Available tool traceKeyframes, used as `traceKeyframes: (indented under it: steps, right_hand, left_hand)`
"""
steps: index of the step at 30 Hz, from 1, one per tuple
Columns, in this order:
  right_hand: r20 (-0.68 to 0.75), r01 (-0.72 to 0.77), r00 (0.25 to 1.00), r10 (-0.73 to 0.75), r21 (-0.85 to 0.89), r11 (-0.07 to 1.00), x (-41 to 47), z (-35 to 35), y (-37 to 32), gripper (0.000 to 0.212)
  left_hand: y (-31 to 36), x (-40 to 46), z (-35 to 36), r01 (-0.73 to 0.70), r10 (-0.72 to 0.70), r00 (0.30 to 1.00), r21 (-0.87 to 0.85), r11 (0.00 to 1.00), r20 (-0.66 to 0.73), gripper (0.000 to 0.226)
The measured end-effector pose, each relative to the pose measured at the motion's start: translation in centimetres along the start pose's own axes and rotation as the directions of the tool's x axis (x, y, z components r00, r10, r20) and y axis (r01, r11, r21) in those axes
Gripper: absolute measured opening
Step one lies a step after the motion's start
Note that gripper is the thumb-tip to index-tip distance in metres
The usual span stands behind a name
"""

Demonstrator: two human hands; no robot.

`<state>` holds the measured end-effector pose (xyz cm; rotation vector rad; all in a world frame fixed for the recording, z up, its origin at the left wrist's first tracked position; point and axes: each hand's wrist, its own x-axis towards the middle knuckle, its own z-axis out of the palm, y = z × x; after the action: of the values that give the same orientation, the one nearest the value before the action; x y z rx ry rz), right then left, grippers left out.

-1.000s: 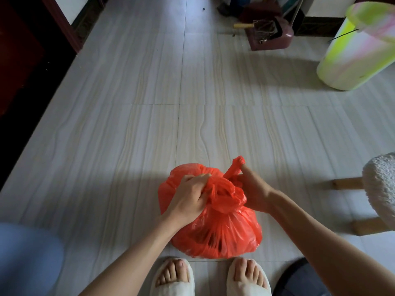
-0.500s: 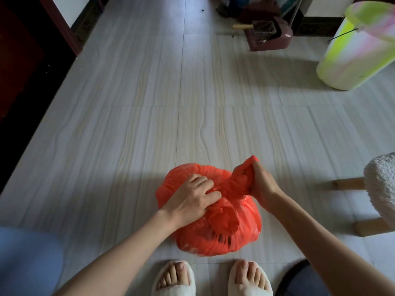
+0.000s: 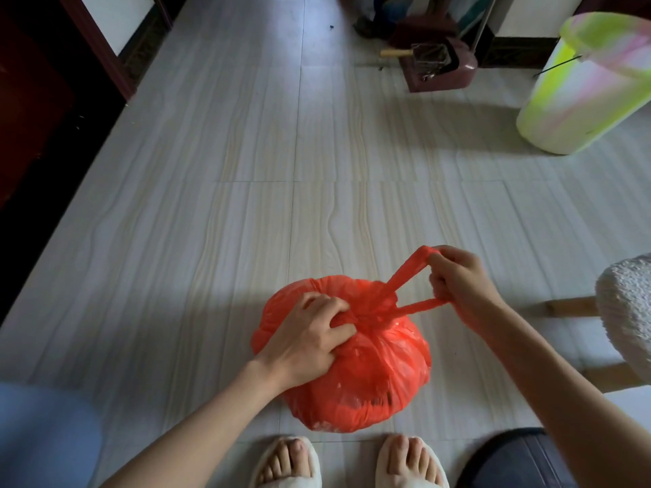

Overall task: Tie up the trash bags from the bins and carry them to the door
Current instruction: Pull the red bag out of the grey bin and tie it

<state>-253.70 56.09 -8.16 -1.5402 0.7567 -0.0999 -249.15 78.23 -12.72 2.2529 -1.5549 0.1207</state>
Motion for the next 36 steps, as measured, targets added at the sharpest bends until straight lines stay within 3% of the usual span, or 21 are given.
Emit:
traceKeyframes:
  steps: [2,5,8,11,13,15,16,18,22,23,25,27,29,30,32,34,36]
  right_hand:
    - [-0.091,0.070,0.991,-0.094,-0.240,0.968,0.6,-0.3,0.3,0.025]
    - [-0.189,-0.090,0.980,0.061,-0.152,0.984,1.7,0.3,1.9,0.024]
    - [-0.246,-0.312,0.908,0.340,0.147,0.939,2.9,1.1,3.9,0.017]
    - [-0.317,-0.357,0.808,0.496,0.407,0.841,4.1,-0.1,5.4,0.022]
    - [-0.332,-0.363,0.752,0.569,0.512,0.779,4.5,-1.4,6.7,0.025]
    - [-0.332,-0.375,0.717,0.613,0.557,0.741,4.8,-2.2,7.9,0.026]
    - [-0.328,-0.381,0.707,0.627,0.571,0.727,4.9,-2.4,8.5,0.027]
    - [-0.296,-0.401,0.701,0.648,0.588,0.702,5.3,-3.0,9.5,0.028]
    - [-0.299,-0.436,0.664,0.685,0.589,0.680,5.7,-4.0,10.9,0.026]
    - [-0.305,-0.419,0.668,0.678,0.599,0.682,5.5,-3.9,11.0,0.026]
    - [-0.351,-0.351,0.687,0.637,0.607,0.713,5.1,-3.6,10.6,0.025]
    - [-0.272,-0.297,0.774,0.572,0.641,0.707,4.1,-3.1,9.3,0.020]
    - [-0.033,-0.317,0.887,0.461,0.683,0.658,2.4,-3.0,8.6,0.012]
    - [0.062,-0.321,0.920,0.388,0.688,0.651,1.6,-3.2,8.8,0.023]
    - [0.122,-0.297,0.947,0.297,0.684,0.666,0.5,-4.2,9.5,0.036]
    - [0.163,-0.341,0.937,0.310,0.630,0.698,-1.0,-4.5,9.5,0.039]
    - [0.121,-0.459,0.882,0.455,0.433,0.775,-2.1,-4.8,9.6,0.047]
  left_hand:
    - [0.8,0.0,-0.1,0.021,-0.021,1.000,-0.122,0.992,-0.001,0.020]
    - [1.9,-0.1,0.2,0.151,-0.160,0.987,-0.399,0.904,0.011,0.018]
    - [2.3,-0.6,-0.6,0.377,-0.416,0.903,-0.668,0.642,0.110,0.024]
    - [1.9,-2.5,-1.1,0.467,-0.586,0.787,-0.806,0.363,0.192,0.037]
    - [2.4,-4.4,-0.5,0.463,-0.648,0.694,-0.884,0.068,0.314,0.045]
    - [2.9,-5.7,0.7,0.389,-0.729,0.557,-0.900,-0.195,0.398,0.031]
    - [2.9,-5.9,0.9,0.363,-0.759,0.485,-0.890,-0.277,0.434,0.021]
    - [2.5,-5.7,0.9,0.325,-0.768,0.415,-0.868,-0.376,0.488,0.018]
    - [1.8,-5.4,0.7,0.262,-0.778,0.290,-0.828,-0.496,0.558,0.056]
    - [1.8,-5.2,0.8,0.248,-0.777,0.257,-0.816,-0.522,0.575,0.060]
    - [1.4,-4.8,0.8,0.237,-0.770,0.234,-0.803,-0.546,0.593,0.047]
    - [0.9,-4.4,0.4,0.271,-0.753,0.309,-0.812,-0.517,0.582,0.036]
    - [0.2,-4.5,-0.2,0.332,-0.730,0.427,-0.843,-0.423,0.534,0.036]
    - [-0.1,-4.6,-0.4,0.401,-0.713,0.459,-0.840,-0.366,0.530,0.037]
    - [-0.2,-4.4,-0.6,0.572,-0.679,0.439,-0.766,-0.294,0.588,0.042]
    - [0.0,-4.0,-0.8,0.660,-0.591,0.394,-0.664,-0.351,0.704,0.057]
    - [0.1,-3.8,-1.3,0.635,-0.451,0.437,-0.622,-0.458,0.778,0.058]
